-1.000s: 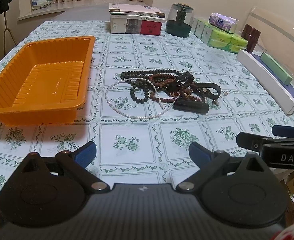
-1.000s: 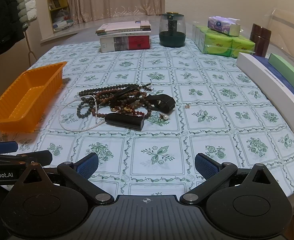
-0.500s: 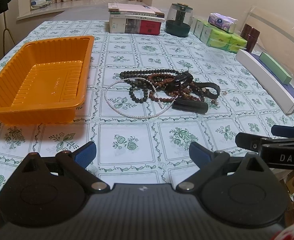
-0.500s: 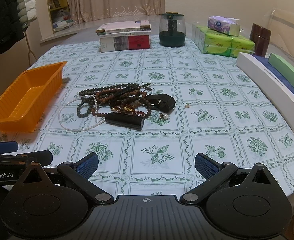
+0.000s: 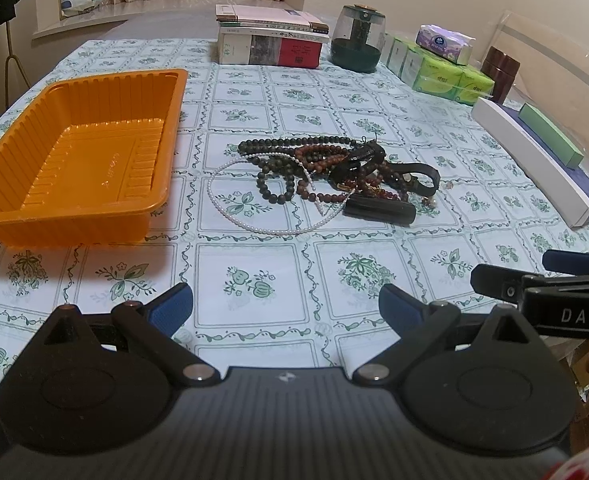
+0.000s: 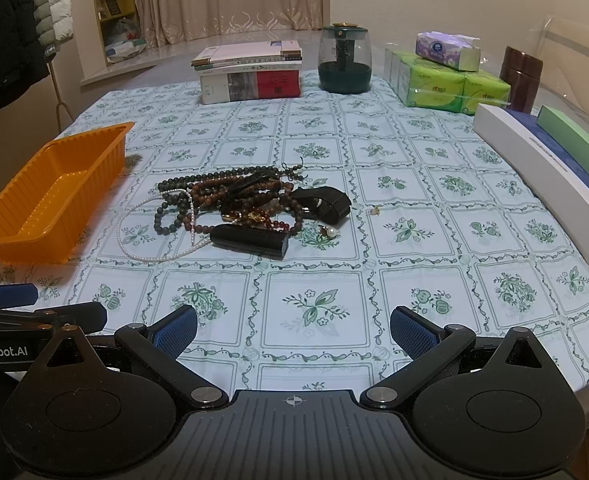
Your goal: Organize jewelry
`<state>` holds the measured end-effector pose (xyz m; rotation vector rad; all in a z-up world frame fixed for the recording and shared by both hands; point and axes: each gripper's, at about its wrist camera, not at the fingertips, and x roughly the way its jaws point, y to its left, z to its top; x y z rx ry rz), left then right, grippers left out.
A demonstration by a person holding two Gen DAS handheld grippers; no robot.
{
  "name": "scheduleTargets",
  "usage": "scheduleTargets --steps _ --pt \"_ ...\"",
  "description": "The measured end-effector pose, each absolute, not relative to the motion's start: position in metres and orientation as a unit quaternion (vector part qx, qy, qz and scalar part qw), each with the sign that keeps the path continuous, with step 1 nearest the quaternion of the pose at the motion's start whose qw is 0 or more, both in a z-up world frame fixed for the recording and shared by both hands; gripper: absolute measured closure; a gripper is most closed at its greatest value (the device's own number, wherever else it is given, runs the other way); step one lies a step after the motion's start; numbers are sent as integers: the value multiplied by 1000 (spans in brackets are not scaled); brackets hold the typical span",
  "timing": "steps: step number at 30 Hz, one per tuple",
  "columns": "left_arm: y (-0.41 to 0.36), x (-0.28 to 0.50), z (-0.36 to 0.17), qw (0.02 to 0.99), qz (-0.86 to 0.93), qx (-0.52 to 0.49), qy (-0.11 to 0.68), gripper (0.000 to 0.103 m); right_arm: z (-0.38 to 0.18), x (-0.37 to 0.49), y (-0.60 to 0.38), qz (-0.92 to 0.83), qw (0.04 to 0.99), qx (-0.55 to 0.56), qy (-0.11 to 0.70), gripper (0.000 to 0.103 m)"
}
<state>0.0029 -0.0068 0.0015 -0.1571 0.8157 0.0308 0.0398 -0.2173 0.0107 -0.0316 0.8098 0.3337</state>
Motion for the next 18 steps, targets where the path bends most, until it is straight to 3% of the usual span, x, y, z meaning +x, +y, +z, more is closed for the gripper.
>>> scheduleTargets --steps 18 --pt "-7 2 1 915 14 -77 397 4 10 40 -218 161 905 -15 393 1"
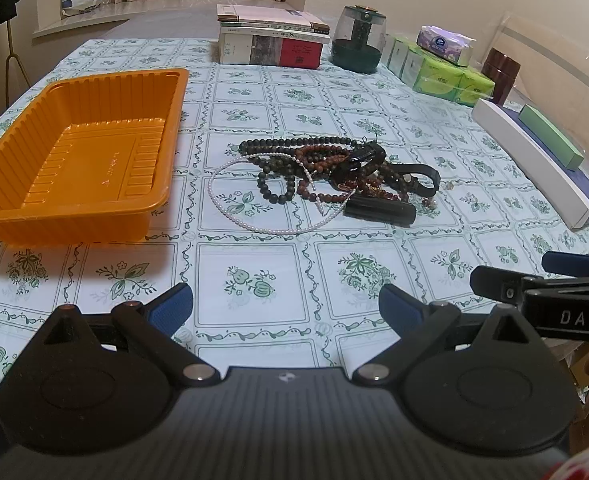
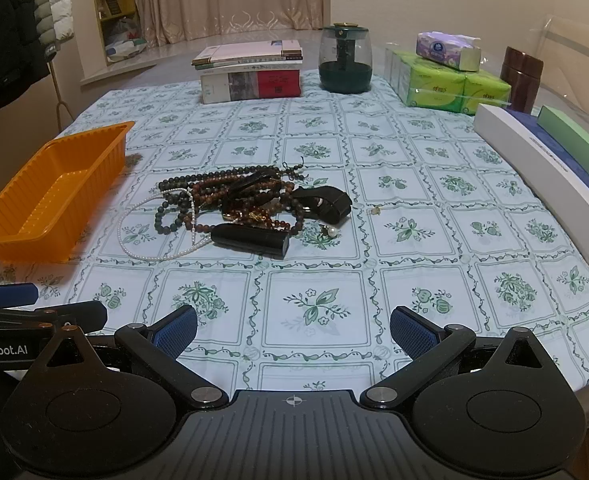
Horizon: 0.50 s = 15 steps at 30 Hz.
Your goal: Organize jewelry
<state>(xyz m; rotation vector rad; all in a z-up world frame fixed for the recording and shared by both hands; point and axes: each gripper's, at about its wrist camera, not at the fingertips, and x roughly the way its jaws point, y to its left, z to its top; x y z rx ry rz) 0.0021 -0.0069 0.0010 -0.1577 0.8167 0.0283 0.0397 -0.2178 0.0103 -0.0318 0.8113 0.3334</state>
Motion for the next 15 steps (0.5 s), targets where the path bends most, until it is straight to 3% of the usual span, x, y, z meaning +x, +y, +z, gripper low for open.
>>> scheduleTargets --steps 15 --pt "-1 2 3 914 12 -91 394 4 11 40 -218 164 906 -7 390 1"
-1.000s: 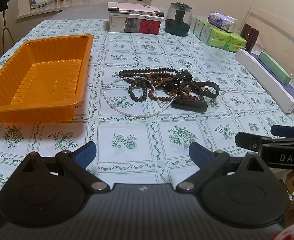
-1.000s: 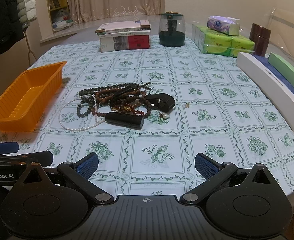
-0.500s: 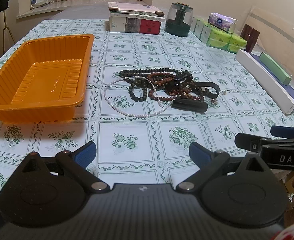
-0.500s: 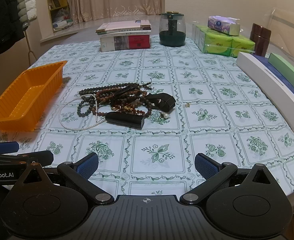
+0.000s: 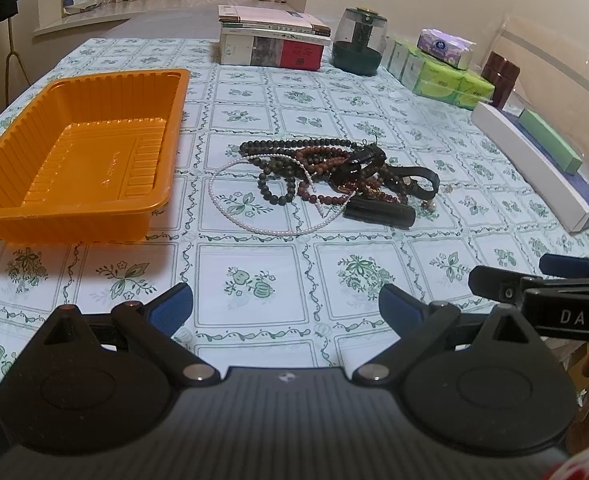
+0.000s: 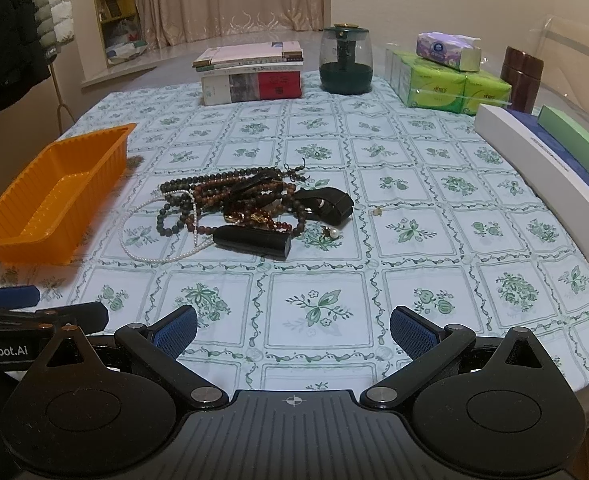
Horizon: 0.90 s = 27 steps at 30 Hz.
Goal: Organize jewelry
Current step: 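Grasp the rim of the orange tray with the left tool and lift it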
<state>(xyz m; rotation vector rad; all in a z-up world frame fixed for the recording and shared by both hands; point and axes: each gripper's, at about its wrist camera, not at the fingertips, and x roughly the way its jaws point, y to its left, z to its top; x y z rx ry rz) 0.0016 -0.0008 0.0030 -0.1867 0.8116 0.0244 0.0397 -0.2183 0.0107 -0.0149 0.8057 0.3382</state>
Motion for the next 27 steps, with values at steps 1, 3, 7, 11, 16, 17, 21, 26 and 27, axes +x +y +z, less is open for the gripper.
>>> scheduleTargets --steps 1,3,7,11,16,17,21,26,27 --pt "2 1 3 914 11 -99 392 4 11 40 -220 167 906 1 389 1" --pt "10 0 5 914 10 -117 388 4 12 40 -221 171 905 19 388 1" --pt "34 -6 13 915 21 -154 371 4 13 40 -219 172 905 28 387 1" --pt "70 -15 24 919 51 -186 343 4 13 41 -216 173 906 29 386 1" --pt "130 -34 41 927 120 -205 291 4 12 44 -207 178 906 25 384 1" --pt "142 -38 44 929 135 -201 280 4 12 45 -204 179 905 23 384 1" --pt "190 -42 45 930 170 -189 265 9 10 49 -197 182 904 15 386 1" --pt "244 -33 26 919 169 -217 284 15 7 53 -187 184 901 1 392 1" --pt "249 -29 21 916 168 -220 290 15 6 53 -184 184 901 -3 393 1"
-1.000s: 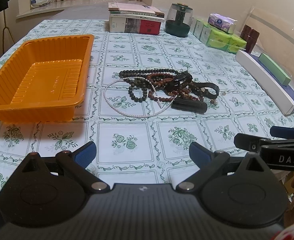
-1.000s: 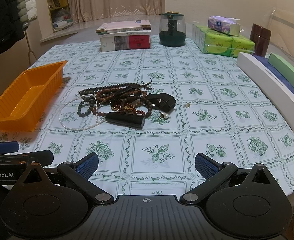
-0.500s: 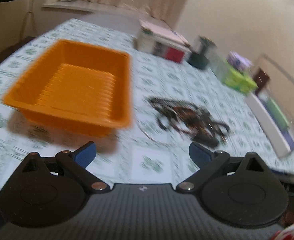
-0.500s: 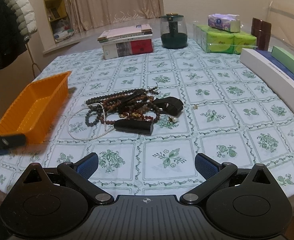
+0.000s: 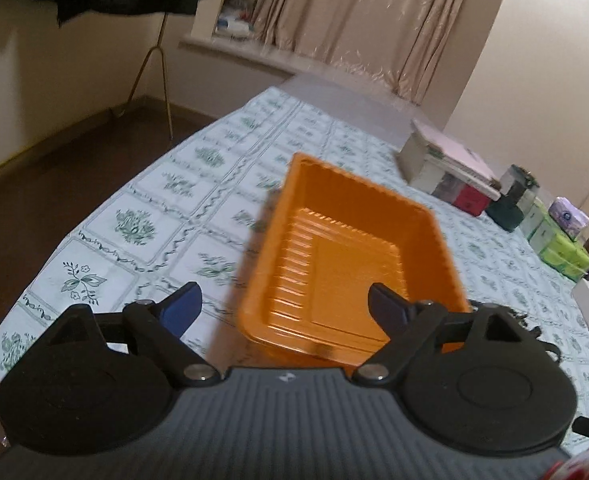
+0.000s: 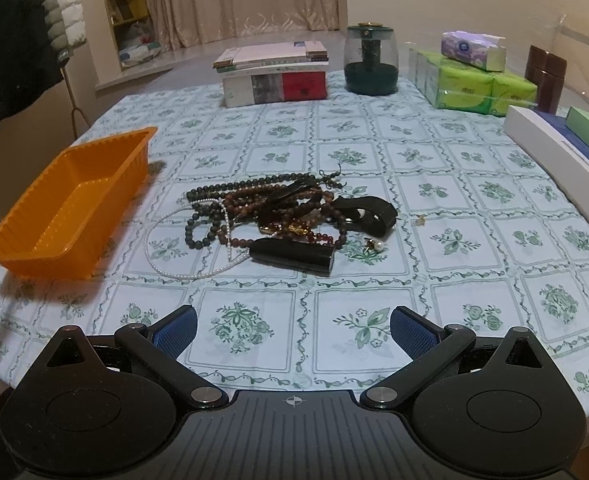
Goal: Organize jewelry
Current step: 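Grasp the rim of the orange tray with the left tool and lift it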
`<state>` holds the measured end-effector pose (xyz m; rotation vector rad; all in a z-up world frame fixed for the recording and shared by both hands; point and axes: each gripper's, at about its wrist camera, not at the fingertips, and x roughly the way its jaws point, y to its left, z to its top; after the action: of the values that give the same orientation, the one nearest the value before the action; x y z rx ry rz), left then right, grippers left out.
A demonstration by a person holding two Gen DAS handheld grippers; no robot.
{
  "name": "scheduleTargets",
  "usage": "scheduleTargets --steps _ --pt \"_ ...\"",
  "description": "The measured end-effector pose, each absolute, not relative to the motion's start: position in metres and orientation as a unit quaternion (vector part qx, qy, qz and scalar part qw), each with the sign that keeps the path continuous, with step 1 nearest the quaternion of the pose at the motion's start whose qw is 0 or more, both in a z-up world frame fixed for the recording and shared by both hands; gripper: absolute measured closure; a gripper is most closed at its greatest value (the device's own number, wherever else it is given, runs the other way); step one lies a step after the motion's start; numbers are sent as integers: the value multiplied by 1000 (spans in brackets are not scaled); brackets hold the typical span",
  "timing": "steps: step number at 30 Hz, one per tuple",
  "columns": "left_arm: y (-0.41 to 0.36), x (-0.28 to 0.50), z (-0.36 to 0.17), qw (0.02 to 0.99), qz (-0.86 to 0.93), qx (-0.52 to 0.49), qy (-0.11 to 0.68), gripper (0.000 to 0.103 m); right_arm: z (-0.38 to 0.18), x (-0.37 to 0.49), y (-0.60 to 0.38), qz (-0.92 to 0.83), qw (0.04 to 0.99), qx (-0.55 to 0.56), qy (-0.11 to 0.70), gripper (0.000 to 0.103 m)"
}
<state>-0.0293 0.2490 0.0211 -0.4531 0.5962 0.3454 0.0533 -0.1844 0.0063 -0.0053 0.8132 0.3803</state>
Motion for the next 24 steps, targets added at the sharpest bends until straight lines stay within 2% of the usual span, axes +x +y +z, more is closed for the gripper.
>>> scheduleTargets --steps 1,3,6,10,12,15,18,22,24 --pt "255 -26 15 913 163 -227 296 16 5 54 -183 183 900 -5 395 1" --pt "267 -21 5 909 150 -242 305 26 3 56 -179 183 898 -11 400 1" --pt "276 -12 -10 904 136 -259 313 35 0 60 -174 181 896 -20 406 1" --pt "279 -5 -22 902 121 -275 311 42 -3 65 -165 183 893 -35 410 1" --pt "281 -3 -26 899 108 -287 312 56 -3 67 -161 184 892 -40 411 1" --pt "281 3 -33 895 104 -300 313 65 -6 71 -154 187 889 -46 415 1" --pt "282 5 -36 892 99 -307 315 74 -7 73 -149 192 887 -51 416 1" --pt "283 7 -36 890 101 -312 316 79 -9 75 -144 194 886 -56 417 1" --pt "284 6 -33 889 103 -313 318 89 -10 76 -144 195 886 -54 418 1"
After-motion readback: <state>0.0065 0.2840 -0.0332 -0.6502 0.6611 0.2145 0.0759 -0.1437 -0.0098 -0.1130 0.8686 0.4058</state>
